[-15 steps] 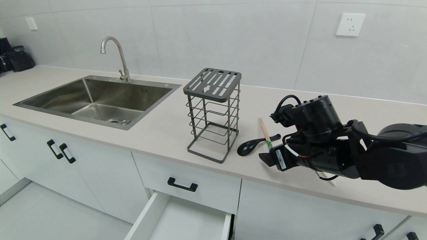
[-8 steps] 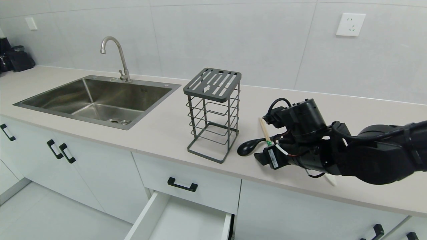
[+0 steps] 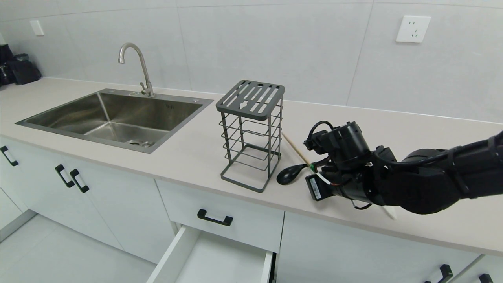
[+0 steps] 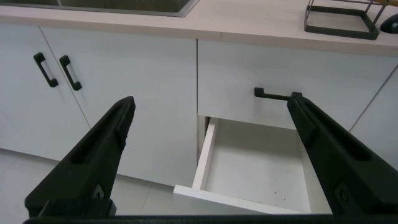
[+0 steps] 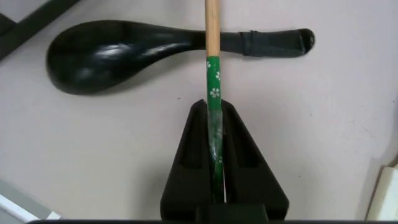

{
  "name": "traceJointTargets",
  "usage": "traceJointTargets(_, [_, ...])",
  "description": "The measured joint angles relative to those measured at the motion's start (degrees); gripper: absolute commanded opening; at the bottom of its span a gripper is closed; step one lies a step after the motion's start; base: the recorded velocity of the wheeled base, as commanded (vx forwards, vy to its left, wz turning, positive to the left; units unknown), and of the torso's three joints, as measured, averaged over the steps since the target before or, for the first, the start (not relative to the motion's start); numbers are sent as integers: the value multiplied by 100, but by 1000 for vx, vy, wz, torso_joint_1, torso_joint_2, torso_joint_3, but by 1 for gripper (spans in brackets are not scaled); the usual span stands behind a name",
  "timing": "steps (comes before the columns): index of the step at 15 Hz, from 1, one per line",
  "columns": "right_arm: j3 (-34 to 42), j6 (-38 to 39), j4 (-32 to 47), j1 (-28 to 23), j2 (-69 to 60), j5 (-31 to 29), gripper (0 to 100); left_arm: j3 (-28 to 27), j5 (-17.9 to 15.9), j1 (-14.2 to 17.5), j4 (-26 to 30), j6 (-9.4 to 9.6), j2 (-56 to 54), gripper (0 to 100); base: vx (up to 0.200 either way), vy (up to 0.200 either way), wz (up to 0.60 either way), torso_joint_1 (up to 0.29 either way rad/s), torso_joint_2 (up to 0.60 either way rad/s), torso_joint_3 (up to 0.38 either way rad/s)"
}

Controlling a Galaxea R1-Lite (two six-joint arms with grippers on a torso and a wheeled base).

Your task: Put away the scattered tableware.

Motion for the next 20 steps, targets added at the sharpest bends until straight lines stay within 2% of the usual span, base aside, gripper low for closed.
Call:
traceJointTargets(6, [375, -24, 2, -731, -557, 5, 0, 0, 0, 0, 2, 0, 0, 100, 0, 0, 0, 0, 0, 0])
traceJointTargets(10, [774, -33, 0, -926, -1428, 89, 0, 0, 0, 0, 2, 0, 0, 100, 0, 0, 0, 0, 0, 0])
traceJointTargets(12, [846, -26, -74, -902, -1902, 216, 0, 0, 0, 0, 2, 0, 0, 100, 0, 0, 0, 0, 0, 0])
traceJointTargets(14, [866, 9, -541, -784, -2415, 421, 0, 0, 0, 0, 0, 0, 0, 100, 0, 0, 0, 0, 0, 0])
traceJointTargets(17, [909, 5, -1495, -566, -2942, 1182, 0, 0, 0, 0, 0, 0, 0, 100, 0, 0, 0, 0, 0, 0])
traceJointTargets(20, [1186, -2, -1673, -161, -3274, 1735, 0, 0, 0, 0, 2, 0, 0, 100, 0, 0, 0, 0, 0, 0])
